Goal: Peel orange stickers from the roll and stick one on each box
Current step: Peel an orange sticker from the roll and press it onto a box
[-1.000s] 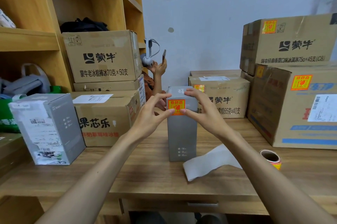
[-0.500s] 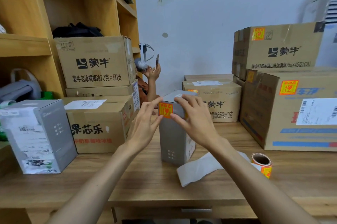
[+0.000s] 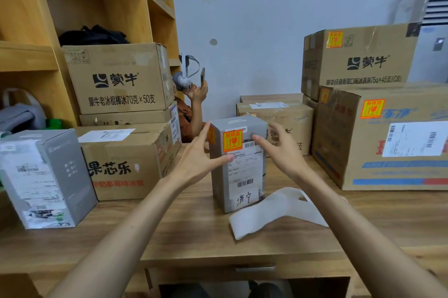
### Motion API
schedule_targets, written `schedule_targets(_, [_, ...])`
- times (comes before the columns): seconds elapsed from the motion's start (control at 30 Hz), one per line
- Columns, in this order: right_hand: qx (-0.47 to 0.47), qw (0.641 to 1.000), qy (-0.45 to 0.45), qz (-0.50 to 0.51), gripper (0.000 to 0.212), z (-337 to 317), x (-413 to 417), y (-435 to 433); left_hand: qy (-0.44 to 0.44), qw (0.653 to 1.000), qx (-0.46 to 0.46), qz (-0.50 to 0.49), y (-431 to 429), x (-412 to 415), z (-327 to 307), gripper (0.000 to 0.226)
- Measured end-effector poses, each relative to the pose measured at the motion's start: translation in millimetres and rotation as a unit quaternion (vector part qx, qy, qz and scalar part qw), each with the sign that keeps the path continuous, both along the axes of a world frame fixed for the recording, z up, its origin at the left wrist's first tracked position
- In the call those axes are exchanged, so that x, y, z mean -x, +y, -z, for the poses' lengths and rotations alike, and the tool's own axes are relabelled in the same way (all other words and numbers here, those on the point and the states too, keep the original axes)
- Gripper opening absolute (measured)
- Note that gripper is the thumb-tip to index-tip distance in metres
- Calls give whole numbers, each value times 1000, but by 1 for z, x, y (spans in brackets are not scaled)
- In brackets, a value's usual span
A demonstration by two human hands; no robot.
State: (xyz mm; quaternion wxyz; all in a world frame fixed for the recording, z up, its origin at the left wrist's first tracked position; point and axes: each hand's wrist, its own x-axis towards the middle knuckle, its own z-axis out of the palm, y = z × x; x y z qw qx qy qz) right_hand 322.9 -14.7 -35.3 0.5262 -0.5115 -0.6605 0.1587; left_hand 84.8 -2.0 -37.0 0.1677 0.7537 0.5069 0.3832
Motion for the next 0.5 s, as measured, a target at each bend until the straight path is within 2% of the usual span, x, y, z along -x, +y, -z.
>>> schedule_targets(0.1, [70,993,50,-78,49,16,-2,2,-50,998,35,27,-3,-4,12,122])
schedule_targets(0.17, [88,989,53,-104,38,26,-3,5,-74,996,40,30,-4,-4,20,114])
schedule_targets(0.23, [88,988,65,-107,38,33,-3,10,-87,995,29,29,-2,-6,20,104])
schedule_targets(0.5, [-49,990,114,-64,40,-14,-40,5,-120,988,-31,88,2,-54,-28,75])
